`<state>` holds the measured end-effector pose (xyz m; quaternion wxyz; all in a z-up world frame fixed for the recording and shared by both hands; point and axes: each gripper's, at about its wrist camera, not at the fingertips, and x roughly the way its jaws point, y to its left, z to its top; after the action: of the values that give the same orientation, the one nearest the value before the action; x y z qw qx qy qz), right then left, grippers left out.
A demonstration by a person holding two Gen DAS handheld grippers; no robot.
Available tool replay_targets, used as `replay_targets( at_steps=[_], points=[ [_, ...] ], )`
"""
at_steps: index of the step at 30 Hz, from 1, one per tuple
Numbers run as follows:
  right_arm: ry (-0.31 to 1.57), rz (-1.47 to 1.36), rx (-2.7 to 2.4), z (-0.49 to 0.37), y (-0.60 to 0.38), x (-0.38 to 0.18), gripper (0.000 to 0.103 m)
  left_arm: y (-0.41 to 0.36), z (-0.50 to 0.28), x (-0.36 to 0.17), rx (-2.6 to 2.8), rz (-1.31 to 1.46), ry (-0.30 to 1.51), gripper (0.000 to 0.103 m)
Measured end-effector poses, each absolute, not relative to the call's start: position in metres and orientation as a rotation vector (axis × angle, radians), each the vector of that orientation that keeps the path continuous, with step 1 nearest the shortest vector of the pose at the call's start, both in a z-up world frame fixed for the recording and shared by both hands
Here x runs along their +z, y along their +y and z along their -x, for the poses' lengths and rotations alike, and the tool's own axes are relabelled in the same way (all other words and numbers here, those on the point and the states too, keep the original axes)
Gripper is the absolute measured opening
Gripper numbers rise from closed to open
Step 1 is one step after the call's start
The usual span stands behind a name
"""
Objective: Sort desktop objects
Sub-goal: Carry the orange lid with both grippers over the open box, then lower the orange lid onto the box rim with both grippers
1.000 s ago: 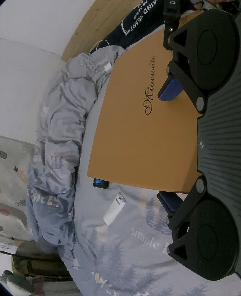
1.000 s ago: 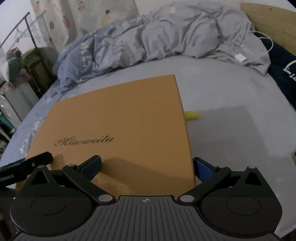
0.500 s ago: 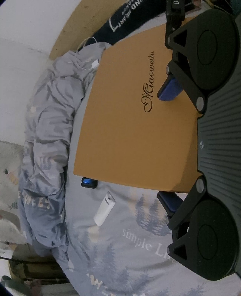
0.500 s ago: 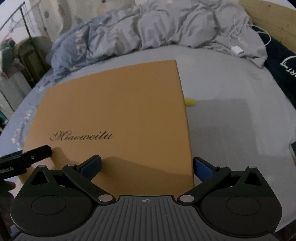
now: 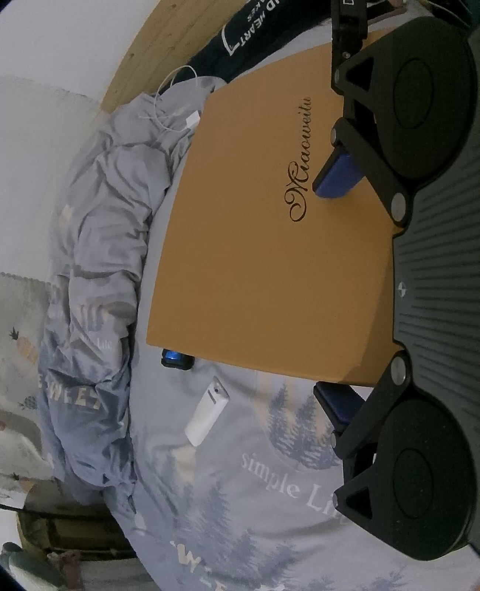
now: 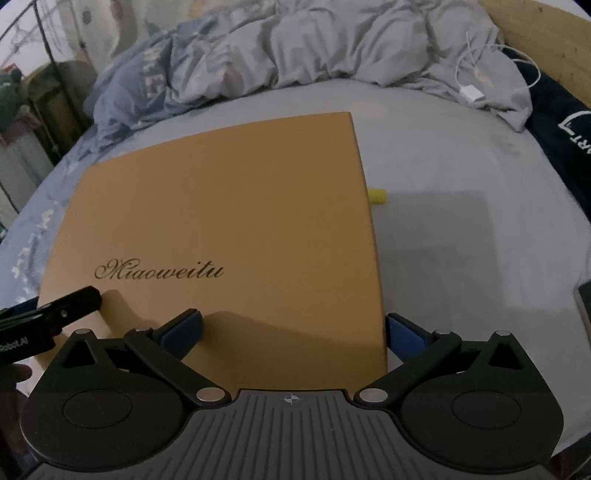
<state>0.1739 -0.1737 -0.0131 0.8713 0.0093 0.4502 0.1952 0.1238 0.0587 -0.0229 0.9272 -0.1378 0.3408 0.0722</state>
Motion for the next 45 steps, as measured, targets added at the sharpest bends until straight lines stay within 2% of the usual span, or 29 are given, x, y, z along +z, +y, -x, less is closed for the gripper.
replay_targets(
  at_steps=[16, 22, 35, 45],
  points=[
    [0.833, -0.072, 0.467, -0.160, -0.194, -0.025, 0.103, 0.080, -0.116, -0.035, 0.089, 0.406, 0.680, 0.103],
    [0.872, -0.112, 0.492, -0.164, -0.203, -0.027, 0.103, 0.082, -0.117, -0.034, 0.085, 0.406, 0.691, 0.103],
    [0.955, 0.020, 0.480, -0.234, -0.158, 0.006, 0.103, 0.084, -0.183, -0.007, 0.105, 0.299, 0.820, 0.103],
    [0.986, -0.050, 0.451, -0.281, -0.146, 0.009, 0.103, 0.091, -0.229, 0.003, 0.100, 0.232, 0.849, 0.103]
  ],
)
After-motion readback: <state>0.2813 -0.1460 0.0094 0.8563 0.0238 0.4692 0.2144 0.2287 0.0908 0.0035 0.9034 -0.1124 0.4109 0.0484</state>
